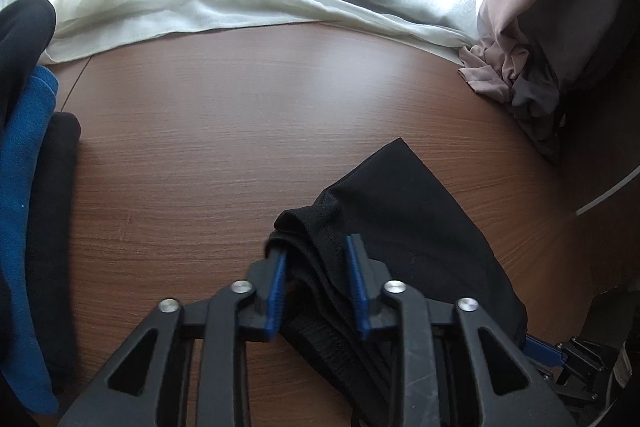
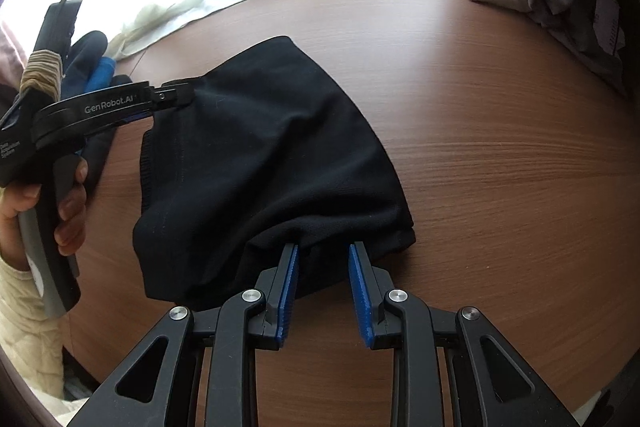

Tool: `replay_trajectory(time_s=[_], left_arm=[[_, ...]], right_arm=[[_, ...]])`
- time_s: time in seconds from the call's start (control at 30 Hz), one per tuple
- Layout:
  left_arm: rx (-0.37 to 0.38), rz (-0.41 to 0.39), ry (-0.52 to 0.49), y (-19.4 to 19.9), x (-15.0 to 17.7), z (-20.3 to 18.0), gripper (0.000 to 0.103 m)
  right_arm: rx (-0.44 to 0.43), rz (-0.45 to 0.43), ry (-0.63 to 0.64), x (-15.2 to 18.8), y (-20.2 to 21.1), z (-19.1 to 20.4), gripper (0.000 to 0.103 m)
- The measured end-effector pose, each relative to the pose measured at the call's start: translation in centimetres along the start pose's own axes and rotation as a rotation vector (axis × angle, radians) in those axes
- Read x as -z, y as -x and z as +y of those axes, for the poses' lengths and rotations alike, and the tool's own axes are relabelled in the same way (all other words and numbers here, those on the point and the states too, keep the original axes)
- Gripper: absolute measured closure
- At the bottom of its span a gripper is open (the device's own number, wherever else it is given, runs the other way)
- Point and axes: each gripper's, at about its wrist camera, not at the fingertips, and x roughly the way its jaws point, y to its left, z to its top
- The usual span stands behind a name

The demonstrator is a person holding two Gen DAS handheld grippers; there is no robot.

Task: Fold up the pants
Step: 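Pinch the folded edge with the left tool and press it flat, then open the right tool and withdraw both tools from the folded shorts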

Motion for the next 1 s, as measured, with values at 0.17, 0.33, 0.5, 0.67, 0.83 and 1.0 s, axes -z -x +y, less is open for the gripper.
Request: replay_trajectory(time_s=[0.17,0.33,0.5,0.67,0.83,1.0], left_arm=[[-0.011,-0.048,-0.051,0.8,0.2,-1.1,0.092],[-0.058,-0.091,-0.083,1.4,0.3,-1.7,0.092],[-0.099,-0.064,-0.064,0.9,0.6,-1.1,0.092],[-0.180,-0.094,-0.137,1.4,0.6,-1.2,0.091],[-0.224,-0.092,-0.140,2.2,0.9,-1.0,0.061],[-0.269,-0.158,-0.120,5.7,1.5,-1.0,0.046]], right_arm=[[0.041,-0.021,-0.033,0.2,0.7,-0.5,0.097],[0.085,-0.047,-0.046,0.8,2.4,-0.9,0.097],[0.096,0.038,-0.072,1.7,1.3,-1.6,0.097],[0.159,0.111,-0.079,2.2,0.4,-1.9,0.097],[0.176,0.058,-0.075,1.8,1.5,-1.7,0.086],[0.149,-0.044,-0.028,1.1,3.2,-1.5,0.061]])
